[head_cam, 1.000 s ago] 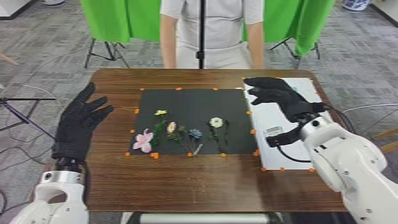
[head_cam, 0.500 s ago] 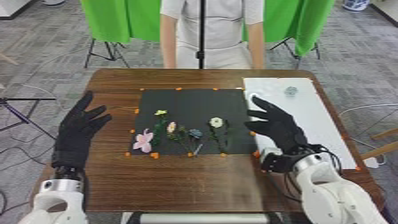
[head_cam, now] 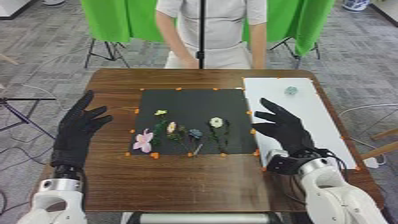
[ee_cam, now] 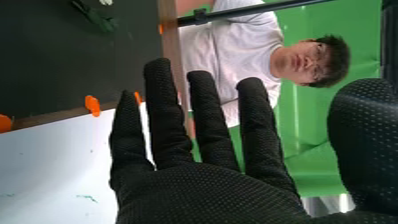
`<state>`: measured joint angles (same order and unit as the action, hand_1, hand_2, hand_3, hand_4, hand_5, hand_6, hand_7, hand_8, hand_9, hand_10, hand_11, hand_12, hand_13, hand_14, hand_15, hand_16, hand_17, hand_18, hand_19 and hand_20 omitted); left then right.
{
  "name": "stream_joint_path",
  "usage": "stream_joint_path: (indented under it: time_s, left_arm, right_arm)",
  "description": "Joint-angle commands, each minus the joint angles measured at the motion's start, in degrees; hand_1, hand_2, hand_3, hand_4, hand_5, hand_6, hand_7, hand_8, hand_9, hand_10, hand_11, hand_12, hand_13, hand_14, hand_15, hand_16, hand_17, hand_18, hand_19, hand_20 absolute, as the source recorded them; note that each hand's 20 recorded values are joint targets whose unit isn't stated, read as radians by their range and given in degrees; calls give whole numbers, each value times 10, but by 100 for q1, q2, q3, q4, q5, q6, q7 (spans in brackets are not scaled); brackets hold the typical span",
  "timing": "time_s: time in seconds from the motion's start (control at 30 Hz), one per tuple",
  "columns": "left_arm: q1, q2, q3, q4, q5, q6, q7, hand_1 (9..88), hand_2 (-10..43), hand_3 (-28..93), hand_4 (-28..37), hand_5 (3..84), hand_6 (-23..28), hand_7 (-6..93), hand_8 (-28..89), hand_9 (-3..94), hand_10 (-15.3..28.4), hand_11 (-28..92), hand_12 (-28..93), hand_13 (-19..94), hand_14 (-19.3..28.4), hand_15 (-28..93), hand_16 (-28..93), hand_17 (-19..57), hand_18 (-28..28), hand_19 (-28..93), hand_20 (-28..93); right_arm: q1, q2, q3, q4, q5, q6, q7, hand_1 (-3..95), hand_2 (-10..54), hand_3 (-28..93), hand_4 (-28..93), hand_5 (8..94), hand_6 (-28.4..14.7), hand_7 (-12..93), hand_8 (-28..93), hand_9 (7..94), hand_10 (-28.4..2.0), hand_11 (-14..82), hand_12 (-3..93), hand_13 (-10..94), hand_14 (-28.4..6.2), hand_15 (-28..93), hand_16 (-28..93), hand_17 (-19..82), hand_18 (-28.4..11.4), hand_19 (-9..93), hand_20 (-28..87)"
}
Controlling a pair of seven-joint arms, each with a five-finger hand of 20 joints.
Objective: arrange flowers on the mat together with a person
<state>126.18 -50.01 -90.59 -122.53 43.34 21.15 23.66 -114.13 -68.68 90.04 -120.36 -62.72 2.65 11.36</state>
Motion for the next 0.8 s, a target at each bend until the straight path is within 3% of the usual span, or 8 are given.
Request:
stream_joint_path:
  time_s: [0.03,0.17,0.3,0.43,0.63,0.8]
  left_arm:
    - [61,49,44,-6,-65,51,53,214,17,777,-283,307,26,94,-82,343,177,263,112,257,255,559,-96,-69,234,483,184]
    - [55,44,71,10,-48,19,52,214,18,776,-283,305,25,92,-82,341,177,261,109,254,253,545,-99,-70,235,478,180]
    - [91,81,94,6,-98,47,100,215,18,777,-283,305,26,92,-81,340,176,259,108,253,249,531,-98,-70,235,475,176]
    - [140,82,68,7,-158,-13,71,216,19,776,-283,302,25,91,-81,339,176,256,107,254,246,518,-95,-61,246,466,168]
    - [177,80,25,-7,-134,-5,66,216,22,775,-283,295,25,89,-79,331,176,250,109,248,245,500,-86,-47,262,463,148]
    - [205,3,-43,-19,-77,-69,-34,216,25,770,-283,295,25,91,-78,329,177,250,111,246,242,475,-80,-32,279,449,100]
  right_arm:
    - [-93,-64,-29,-41,-119,-132,-42,174,35,778,-283,365,32,138,-114,401,-134,141,157,301,-191,457,121,-6,-209,462,225]
    - [-67,-64,-29,-34,-99,-141,-62,173,35,779,-283,366,32,138,-114,404,-133,142,157,303,-190,458,121,-7,-209,461,227]
    - [-79,-53,4,-19,-39,-179,-80,172,35,779,-283,367,32,138,-114,407,-134,141,157,304,-191,459,121,-7,-210,460,228]
    - [-90,-20,16,-16,-31,-210,-65,171,35,781,-283,369,32,138,-114,410,-136,141,157,307,-191,462,122,-8,-210,460,229]
    - [-97,13,29,-30,-186,-181,-96,170,35,782,-283,374,31,138,-115,417,-136,147,159,311,-191,472,122,-8,-210,460,231]
    - [-88,42,-17,-13,-181,-199,-102,169,35,782,-283,375,32,138,-115,417,-136,149,158,311,-193,475,120,-8,-210,458,231]
